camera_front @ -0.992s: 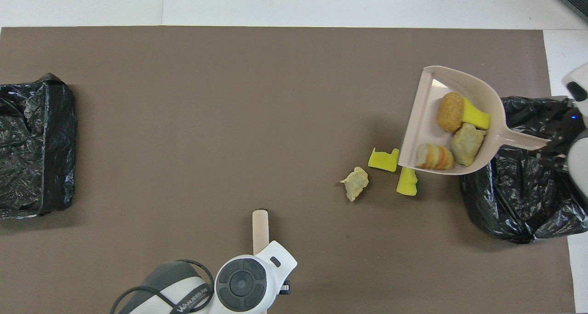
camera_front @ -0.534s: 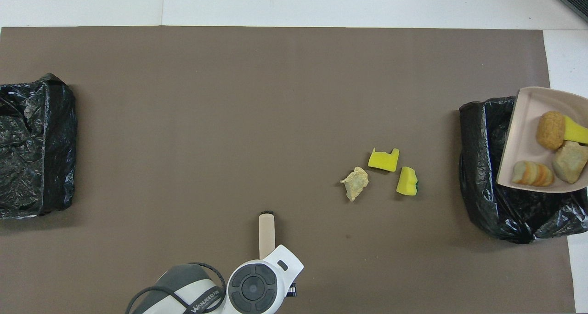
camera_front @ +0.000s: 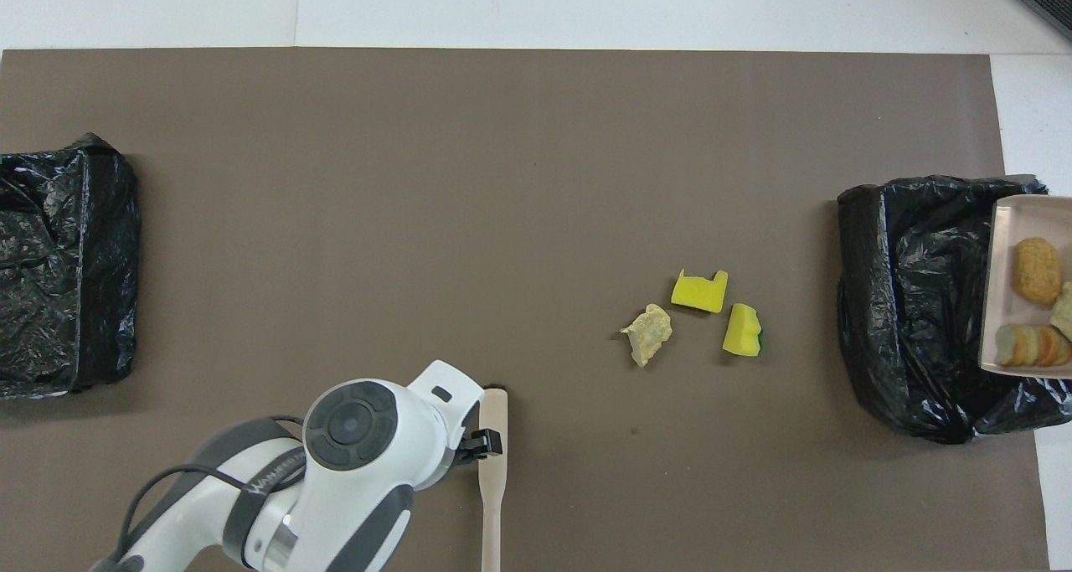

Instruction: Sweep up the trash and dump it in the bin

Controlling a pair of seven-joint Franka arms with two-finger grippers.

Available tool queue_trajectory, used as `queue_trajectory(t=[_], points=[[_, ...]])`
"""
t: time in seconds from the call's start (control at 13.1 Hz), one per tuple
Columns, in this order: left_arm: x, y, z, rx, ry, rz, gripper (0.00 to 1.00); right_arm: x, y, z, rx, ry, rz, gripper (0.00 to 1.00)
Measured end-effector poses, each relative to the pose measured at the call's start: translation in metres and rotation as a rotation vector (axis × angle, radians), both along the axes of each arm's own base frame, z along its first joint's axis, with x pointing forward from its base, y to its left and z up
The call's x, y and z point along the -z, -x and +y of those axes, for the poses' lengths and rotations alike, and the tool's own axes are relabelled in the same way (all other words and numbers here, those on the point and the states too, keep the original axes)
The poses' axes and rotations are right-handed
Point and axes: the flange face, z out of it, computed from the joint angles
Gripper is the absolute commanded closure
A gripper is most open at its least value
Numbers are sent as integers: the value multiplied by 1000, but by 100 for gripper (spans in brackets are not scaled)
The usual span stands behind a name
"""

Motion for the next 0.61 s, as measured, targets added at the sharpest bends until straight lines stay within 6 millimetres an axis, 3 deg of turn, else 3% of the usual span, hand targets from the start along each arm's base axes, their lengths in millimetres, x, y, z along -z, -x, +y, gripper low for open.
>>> queue_trajectory(t=[0.23, 0.46, 0.61], points=[[-24, -63, 75, 117, 80, -62, 0, -1, -8, 7, -66, 96, 33, 100], [-45, -107, 158, 164, 102, -135, 0, 6, -11, 11, -108, 141, 59, 100], [-71, -123, 183, 181, 67, -168, 0, 6, -18, 24, -152, 181, 79, 100]])
